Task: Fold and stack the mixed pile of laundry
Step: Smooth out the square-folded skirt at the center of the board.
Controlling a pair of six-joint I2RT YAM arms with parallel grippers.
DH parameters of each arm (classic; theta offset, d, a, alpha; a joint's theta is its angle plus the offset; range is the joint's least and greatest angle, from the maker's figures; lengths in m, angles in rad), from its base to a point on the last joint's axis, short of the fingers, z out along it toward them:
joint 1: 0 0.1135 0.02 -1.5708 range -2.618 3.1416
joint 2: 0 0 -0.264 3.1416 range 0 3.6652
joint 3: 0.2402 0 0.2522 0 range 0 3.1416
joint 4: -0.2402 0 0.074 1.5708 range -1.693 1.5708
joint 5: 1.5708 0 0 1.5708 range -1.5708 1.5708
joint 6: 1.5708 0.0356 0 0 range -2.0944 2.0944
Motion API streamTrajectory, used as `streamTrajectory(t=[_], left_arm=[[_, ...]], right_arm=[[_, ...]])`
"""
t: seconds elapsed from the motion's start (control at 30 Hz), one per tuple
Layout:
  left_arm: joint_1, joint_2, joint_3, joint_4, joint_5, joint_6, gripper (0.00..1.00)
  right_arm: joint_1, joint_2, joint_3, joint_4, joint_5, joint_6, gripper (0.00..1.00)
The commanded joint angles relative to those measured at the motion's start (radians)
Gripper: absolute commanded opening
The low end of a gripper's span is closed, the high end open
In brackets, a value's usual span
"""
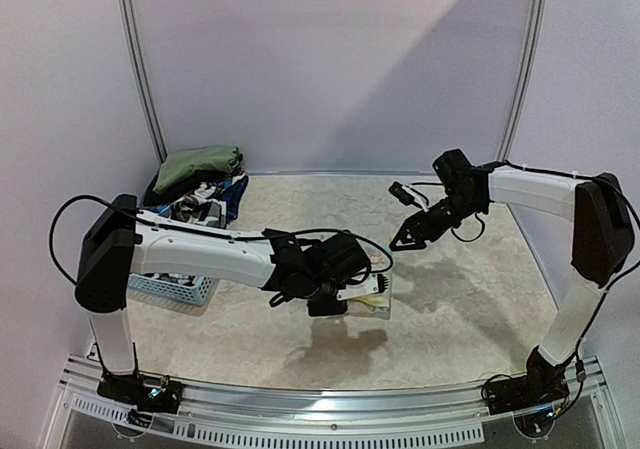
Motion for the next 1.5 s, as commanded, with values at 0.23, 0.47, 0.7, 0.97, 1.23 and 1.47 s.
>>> streamTrajectory(t=[0.23, 0.47, 0.7, 0.97, 1.23, 1.47], left_arm=[[0.001, 0.096, 0.026, -0.057, -0.013, -0.033, 0.04], [0.006, -0.108, -0.031, -0.043, 0.093, -0.119, 0.36], [0.142, -0.194, -0.070, 0.132, 0.169, -0.527, 0.39], [0.225, -0.110, -0.368, 0.801, 0.536, -1.139, 0.00], [0.254, 0.007, -0.442, 0.854, 0.585, -1.260, 0.00], [0.269, 0.023, -0.438, 0.788, 0.563, -1.234, 0.00]], right_arm=[[-0.005, 0.078, 0.045, -0.063, -0.026, -0.022, 0.72], [-0.005, -0.022, 0.011, -0.078, -0.014, -0.030, 0.73], [0.052, 0.027, 0.011, -0.090, -0.214, -0.020, 0.59], [0.138, 0.234, 0.041, -0.141, -0.460, -0.010, 0.28], [0.140, 0.348, 0.005, -0.082, -0.431, 0.078, 0.27], [0.141, 0.495, 0.056, -0.095, -0.395, 0.140, 0.26]])
